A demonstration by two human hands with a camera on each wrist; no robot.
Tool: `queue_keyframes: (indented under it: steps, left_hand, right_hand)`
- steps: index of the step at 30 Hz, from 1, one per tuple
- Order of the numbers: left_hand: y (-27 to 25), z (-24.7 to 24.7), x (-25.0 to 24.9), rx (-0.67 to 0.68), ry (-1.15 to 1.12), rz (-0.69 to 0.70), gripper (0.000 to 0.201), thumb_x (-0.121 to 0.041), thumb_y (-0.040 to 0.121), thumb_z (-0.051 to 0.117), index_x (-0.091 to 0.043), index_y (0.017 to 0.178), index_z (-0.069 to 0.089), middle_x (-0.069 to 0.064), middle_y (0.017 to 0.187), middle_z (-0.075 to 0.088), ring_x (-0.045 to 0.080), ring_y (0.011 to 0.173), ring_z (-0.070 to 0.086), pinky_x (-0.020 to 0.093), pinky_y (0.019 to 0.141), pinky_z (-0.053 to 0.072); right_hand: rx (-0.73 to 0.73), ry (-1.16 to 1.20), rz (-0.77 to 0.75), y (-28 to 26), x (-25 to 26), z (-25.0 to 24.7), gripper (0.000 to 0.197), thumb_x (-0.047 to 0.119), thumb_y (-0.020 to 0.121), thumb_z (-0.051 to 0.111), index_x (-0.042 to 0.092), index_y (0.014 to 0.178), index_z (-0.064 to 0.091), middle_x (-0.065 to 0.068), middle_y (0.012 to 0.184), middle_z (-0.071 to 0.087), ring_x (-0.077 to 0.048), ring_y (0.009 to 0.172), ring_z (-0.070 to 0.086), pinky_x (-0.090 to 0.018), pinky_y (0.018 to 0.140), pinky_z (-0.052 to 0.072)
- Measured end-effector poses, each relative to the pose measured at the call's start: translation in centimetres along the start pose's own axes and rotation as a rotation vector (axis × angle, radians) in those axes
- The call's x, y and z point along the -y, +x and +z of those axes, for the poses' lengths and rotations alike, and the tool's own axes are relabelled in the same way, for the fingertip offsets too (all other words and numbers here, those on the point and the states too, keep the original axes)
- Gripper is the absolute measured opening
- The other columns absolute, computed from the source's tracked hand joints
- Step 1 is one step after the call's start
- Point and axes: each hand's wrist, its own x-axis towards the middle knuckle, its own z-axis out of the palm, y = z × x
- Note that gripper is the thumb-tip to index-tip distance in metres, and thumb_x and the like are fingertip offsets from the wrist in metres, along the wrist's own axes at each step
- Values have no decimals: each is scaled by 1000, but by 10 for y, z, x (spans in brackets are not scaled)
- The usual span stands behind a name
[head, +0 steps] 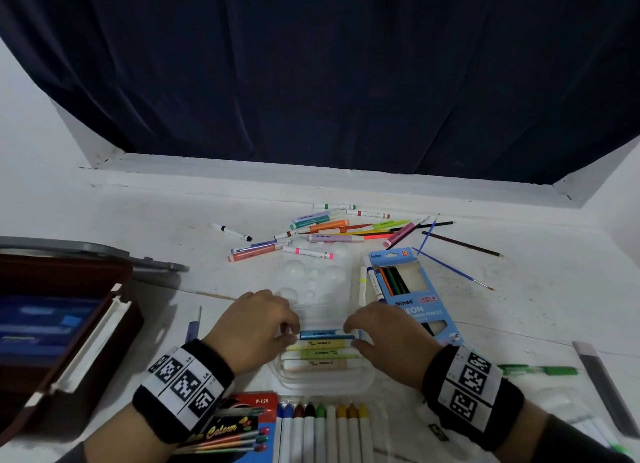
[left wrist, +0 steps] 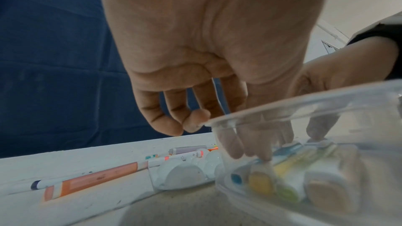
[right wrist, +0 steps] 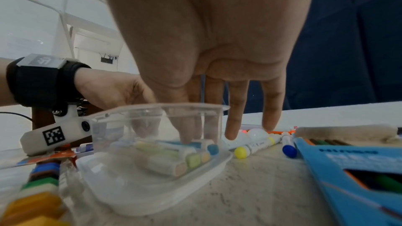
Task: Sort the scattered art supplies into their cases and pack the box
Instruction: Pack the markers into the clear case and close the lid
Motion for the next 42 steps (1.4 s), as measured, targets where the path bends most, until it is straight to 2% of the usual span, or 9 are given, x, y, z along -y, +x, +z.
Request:
queue_keyframes:
  steps: [10,14,17,20,25,29,33,38,42]
  left_hand:
    - [-4,0,5,-41,-125,-7,17,-46,87,71,-36,101,71,-18,86,64,0,83,54,24,78,42]
    - [-8,-2,12,2,-276,26,13,-42,89,70,-38,102,71,-22,86,63,-7,80,52,14,72,36]
    - [-11,-8,15,0,-415,43,14,-34,93,68,-41,104,70,-21,90,67,1,77,58,12,66,39]
    - [-12,-19,18,-114,-519,80,18,-28,94,66,-36,109,72,-16,97,69,12,72,59,14,63,43]
    - [13,-28,58,-375,-410,-108,21,-28,89,74,-35,108,71,-12,93,64,12,64,56,14,63,42]
    - [45,-25,91,-203,-189,-297,29,-29,93,66,-23,122,65,3,103,60,22,90,62,32,81,48]
    - [71,-19,109,-54,-46,-490,26,-36,95,54,-26,118,60,2,107,57,25,103,62,39,90,51]
    - [88,-11,120,-4,64,-541,26,-44,95,47,-29,114,57,-3,111,59,20,101,63,37,90,51]
    - [97,-17,120,28,108,-507,23,-43,97,48,-27,111,58,-4,113,63,19,102,63,32,87,49]
  right_hand:
    - [46,-95,-34,3,3,-4,28,35,100,48,30,125,59,6,120,62,-16,117,49,-40,99,38]
    - [74,-68,-41,4,4,-8,28,36,99,50,29,124,60,5,120,63,-16,112,54,-39,99,39]
    - [53,38,-48,4,0,-11,26,37,96,55,29,118,65,8,115,67,-13,104,60,-36,96,45]
    - [-75,217,-68,7,-6,-19,17,36,93,61,28,104,71,14,104,72,-2,94,64,-26,89,50]
    - [-296,341,-47,36,-26,-41,10,18,88,66,24,93,73,14,86,71,2,83,64,-11,75,47]
    - [-269,200,-33,77,-45,-51,16,19,91,59,22,100,71,10,93,71,-5,84,63,-28,79,53]
    - [-124,34,15,122,-53,-52,21,20,94,50,18,111,64,0,106,65,-19,97,60,-32,81,47]
    - [40,-185,85,165,-71,-37,20,13,95,43,12,110,57,-10,114,61,-29,102,59,-34,75,42]
    - [115,-287,80,180,-76,-43,30,10,96,47,17,122,60,-13,114,64,-31,106,61,-37,87,49]
